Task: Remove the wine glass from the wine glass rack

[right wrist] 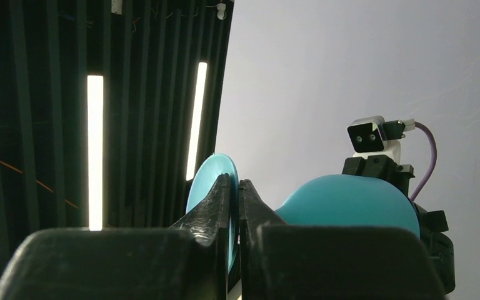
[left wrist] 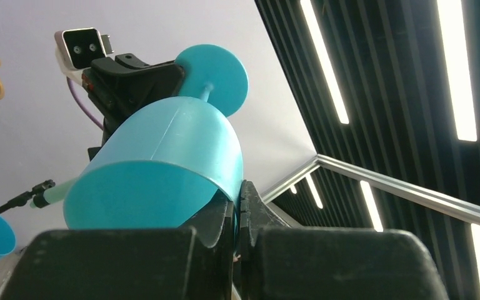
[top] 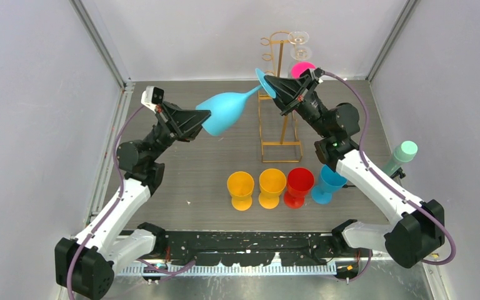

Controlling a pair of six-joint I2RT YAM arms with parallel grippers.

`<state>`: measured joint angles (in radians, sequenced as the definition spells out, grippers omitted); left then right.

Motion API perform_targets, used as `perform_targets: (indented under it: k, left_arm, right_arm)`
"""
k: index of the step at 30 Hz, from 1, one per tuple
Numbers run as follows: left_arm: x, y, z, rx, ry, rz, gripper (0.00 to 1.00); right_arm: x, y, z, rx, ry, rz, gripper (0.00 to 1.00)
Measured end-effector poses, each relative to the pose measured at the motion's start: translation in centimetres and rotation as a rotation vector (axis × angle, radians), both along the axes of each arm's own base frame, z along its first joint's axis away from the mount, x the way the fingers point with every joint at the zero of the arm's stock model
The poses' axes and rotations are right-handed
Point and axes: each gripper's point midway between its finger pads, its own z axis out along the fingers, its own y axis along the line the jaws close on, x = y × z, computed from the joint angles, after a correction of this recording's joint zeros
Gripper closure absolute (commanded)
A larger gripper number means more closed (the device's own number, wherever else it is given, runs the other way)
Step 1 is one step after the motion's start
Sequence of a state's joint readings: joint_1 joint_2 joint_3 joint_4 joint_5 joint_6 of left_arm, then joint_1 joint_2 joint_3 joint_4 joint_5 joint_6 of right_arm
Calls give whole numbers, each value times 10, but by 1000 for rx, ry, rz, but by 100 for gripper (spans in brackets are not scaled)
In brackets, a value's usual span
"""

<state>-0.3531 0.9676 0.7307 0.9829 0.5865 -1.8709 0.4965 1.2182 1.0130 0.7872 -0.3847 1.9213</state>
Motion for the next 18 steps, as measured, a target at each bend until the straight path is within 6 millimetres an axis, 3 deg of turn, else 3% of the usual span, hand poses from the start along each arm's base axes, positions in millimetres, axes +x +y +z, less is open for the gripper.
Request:
perform_targets:
  k: [1,3,7,13,18]
  left_arm:
    - [0,0,0,0,-6,4,100]
    - [0,0,0,5,-20,11,100]
    - [0,-2,-4,46,-59,39,100]
    - [10,2,-15,208,-83,167,100]
    - [9,17,0,422,-149,372,100]
  right_arm:
    - [0,0,0,2,-1,2,69]
    - [-1,0,-1,-2,-13,-2,50]
    - [-2,5,-11,-47,-39,-4,29]
    - [-4,6,-24,-144,-65,-53,22]
    - [-8,5,-44,-286,-60,-107,22]
